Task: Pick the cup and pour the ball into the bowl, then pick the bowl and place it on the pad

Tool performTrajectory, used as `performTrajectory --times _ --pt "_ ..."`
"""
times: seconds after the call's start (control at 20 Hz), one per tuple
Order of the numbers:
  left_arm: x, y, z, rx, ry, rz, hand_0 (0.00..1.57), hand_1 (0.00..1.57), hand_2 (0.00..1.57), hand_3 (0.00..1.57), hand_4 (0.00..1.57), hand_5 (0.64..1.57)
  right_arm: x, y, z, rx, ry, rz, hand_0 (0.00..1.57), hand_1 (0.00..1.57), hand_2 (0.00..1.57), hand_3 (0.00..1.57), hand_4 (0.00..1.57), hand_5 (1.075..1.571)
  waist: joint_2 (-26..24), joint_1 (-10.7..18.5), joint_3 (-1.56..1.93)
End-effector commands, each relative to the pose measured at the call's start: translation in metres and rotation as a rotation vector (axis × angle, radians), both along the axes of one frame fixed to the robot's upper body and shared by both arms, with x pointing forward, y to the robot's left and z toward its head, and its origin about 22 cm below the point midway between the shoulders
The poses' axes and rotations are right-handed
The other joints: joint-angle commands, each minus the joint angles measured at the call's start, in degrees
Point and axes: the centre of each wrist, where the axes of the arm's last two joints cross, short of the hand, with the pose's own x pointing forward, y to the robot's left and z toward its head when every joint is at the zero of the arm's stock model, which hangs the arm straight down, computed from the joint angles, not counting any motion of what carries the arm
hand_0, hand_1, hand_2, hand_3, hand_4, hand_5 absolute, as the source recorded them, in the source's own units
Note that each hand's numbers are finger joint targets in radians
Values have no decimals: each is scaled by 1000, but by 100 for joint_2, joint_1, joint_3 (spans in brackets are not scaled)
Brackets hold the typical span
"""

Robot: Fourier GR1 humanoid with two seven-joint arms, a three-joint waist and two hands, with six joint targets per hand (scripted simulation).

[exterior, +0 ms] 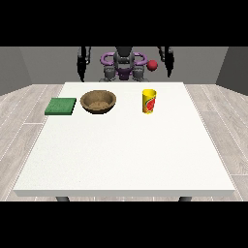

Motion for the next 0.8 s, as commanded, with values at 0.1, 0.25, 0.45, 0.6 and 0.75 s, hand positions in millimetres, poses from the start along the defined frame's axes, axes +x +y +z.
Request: performTrajectory --times 0.1,0.25,0.45,0.6,0.75 --pt "1 6 24 31 -32 -10 0 0 0 0 0 1535 1 -7 22 -25 -26 0 0 0 0 305 1058 1571 -1198 -33 -104" --pt "2 7 34 42 -30 -16 0 0 0 0 0 1535 2 -11 32 -42 -20 -3 0 0 0 305 1058 1571 -1646 -65 -132" --pt "11 -24 59 -279 19 -46 0 0 0 0 0 1537 7 69 75 183 -34 89 0 0 0 0 846 1570 -2920 8 -159" --pt "3 -25 75 -369 101 -77 0 0 0 0 0 1550 3 96 78 207 98 52 0 0 0 0 724 1570 -3084 460 -149" --pt "-5 -27 73 -360 123 -77 0 0 0 0 0 1544 -22 134 73 207 131 66 0 0 0 0 576 1568 -2846 313 -146"
